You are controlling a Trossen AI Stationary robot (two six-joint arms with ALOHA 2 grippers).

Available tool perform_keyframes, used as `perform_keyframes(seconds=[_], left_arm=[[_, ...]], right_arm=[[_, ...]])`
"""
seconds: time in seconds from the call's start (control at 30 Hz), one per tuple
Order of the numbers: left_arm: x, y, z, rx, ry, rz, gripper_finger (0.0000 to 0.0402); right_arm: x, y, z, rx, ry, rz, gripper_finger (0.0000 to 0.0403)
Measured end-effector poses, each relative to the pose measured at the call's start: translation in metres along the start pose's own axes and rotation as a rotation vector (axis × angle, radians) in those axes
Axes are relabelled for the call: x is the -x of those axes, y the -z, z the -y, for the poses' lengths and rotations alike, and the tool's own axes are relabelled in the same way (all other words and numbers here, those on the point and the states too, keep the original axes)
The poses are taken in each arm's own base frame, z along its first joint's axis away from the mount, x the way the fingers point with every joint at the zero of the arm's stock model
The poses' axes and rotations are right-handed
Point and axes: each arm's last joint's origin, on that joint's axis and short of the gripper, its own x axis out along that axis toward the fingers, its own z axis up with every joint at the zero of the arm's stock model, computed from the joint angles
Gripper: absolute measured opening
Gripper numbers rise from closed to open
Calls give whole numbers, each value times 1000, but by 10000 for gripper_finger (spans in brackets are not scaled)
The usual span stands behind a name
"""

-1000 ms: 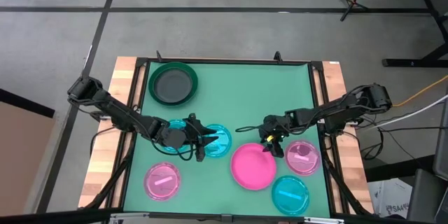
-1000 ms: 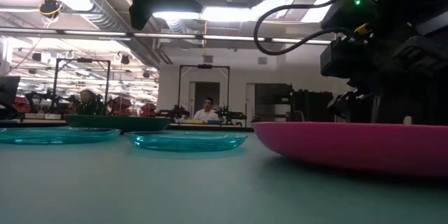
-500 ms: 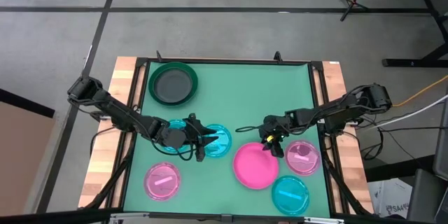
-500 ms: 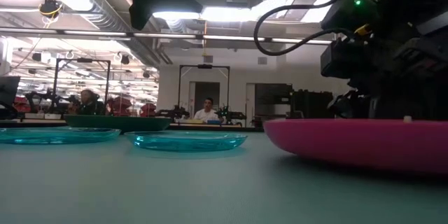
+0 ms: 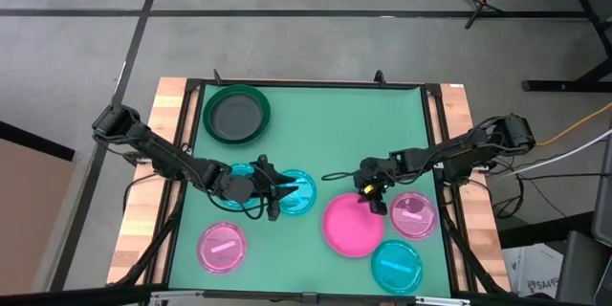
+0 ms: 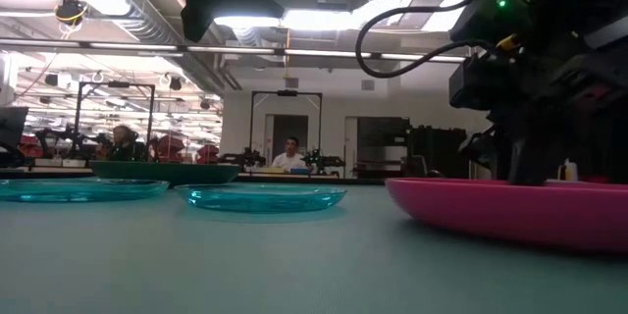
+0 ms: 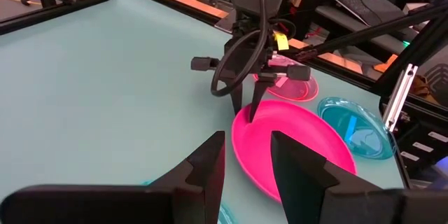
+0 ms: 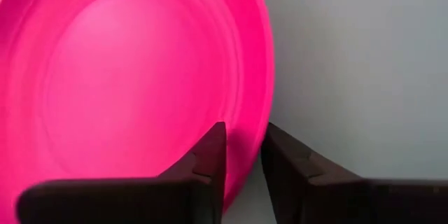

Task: Stack plastic plates
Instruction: Stack the pink plate on top of the black plate

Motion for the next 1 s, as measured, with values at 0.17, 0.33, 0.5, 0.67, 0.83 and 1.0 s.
perform_keyframes(seconds=[0.17, 0.33, 0.5, 0.67, 0.83, 1.0], left_arm=[[0, 0, 0, 0, 0, 0, 109], [0, 0, 0, 0, 0, 0, 109], [0, 0, 0, 1, 0, 0, 109], [0, 0, 0, 1, 0, 1, 109], [0, 0, 0, 1, -1, 1, 109], [0, 0, 0, 2, -1, 1, 109]], right_arm=[[0, -1, 1, -1, 38, 11, 41], [0, -2, 1, 0, 36, 28, 6], [0, -3, 1, 3, 35, 37, 7], [0, -4, 1, 7, 34, 46, 4], [1, -12, -1, 33, 23, 123, 2], [2, -19, -2, 53, 14, 198, 1]])
